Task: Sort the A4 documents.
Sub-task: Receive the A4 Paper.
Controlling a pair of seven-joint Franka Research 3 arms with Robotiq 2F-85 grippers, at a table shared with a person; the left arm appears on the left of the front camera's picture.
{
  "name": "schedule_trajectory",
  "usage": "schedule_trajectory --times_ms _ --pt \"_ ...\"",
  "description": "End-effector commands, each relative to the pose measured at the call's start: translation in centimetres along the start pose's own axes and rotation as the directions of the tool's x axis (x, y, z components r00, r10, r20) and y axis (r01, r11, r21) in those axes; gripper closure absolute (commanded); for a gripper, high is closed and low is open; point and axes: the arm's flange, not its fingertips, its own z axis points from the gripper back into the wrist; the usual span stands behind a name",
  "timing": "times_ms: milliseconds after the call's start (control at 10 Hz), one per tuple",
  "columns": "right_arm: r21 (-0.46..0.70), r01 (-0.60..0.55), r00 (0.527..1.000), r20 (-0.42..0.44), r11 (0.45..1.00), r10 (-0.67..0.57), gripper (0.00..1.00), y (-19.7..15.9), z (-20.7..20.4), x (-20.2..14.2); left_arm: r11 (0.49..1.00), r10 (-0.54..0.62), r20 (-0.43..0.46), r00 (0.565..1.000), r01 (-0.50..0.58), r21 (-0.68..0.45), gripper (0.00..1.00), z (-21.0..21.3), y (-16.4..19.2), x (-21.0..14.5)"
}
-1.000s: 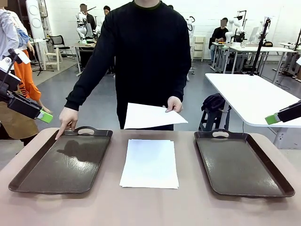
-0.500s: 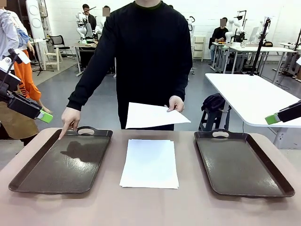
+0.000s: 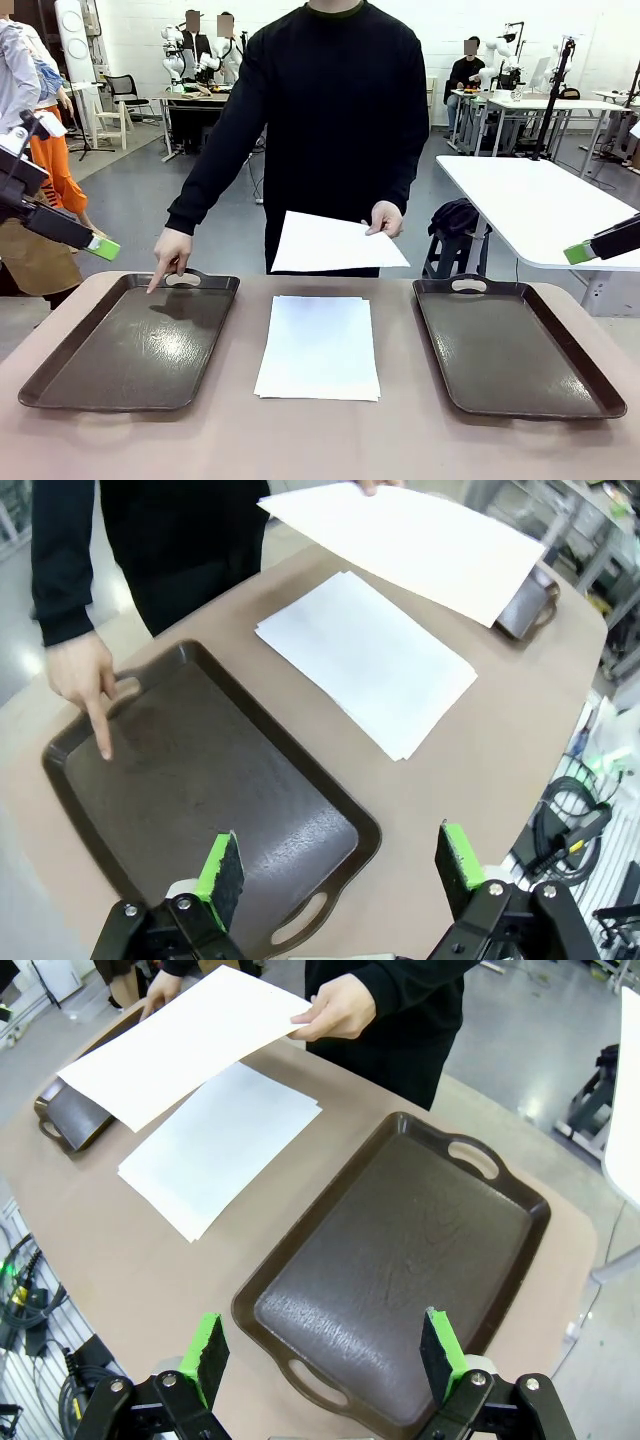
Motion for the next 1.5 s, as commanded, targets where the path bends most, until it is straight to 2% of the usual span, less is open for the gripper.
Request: schedule_trajectory --times_ms 0,300,400,500,800,1100,1300,1400 --pt "-0.001 0.006 1.000 -0.001 1.000 -0.006 0.00 0.0 -0.1 0.0 0.979 0.197 0.029 0.980 -0.195 -0.056 0.00 -3.6 2.1 2.1" --pt "-0.001 0.006 1.000 -0.001 1.000 -0.006 0.00 0.0 -0.1 0.0 0.894 0.416 -0.019 0.909 -0.413 -0.174 0.00 -9.2 3.9 4.3" --pt "-0.001 0.006 1.000 -0.001 1.000 -0.006 0.00 0.0 -0.1 0.0 0.836 0.472 -0.050 0.880 -0.465 -0.293 0.00 -11.2 4.1 5.3" --pt "-0.001 0.006 1.000 -0.001 1.000 -0.006 0.00 0.0 -0.1 0.0 0.790 0.505 -0.071 0.861 -0.493 -0.365 0.00 -12.9 4.3 6.1" --pt "-0.001 0.006 1.000 -0.001 1.000 -0.006 0.00 0.0 -0.1 0.0 0.703 0.588 -0.116 0.800 -0.577 -0.415 0.00 -17.1 4.6 8.4" --pt "-0.001 0.006 1.000 -0.001 1.000 -0.006 0.00 0.0 -0.1 0.0 0.672 0.598 -0.154 0.786 -0.597 -0.438 0.00 -21.1 4.6 9.5" --pt "-0.001 0.006 1.000 -0.001 1.000 -0.006 0.00 0.0 -0.1 0.0 0.592 0.639 -0.168 0.750 -0.620 -0.515 0.00 -23.4 4.5 10.4" --pt "-0.001 0.006 1.000 -0.001 1.000 -0.006 0.00 0.0 -0.1 0.0 0.571 0.652 -0.180 0.736 -0.633 -0.523 0.00 -24.4 4.4 10.4"
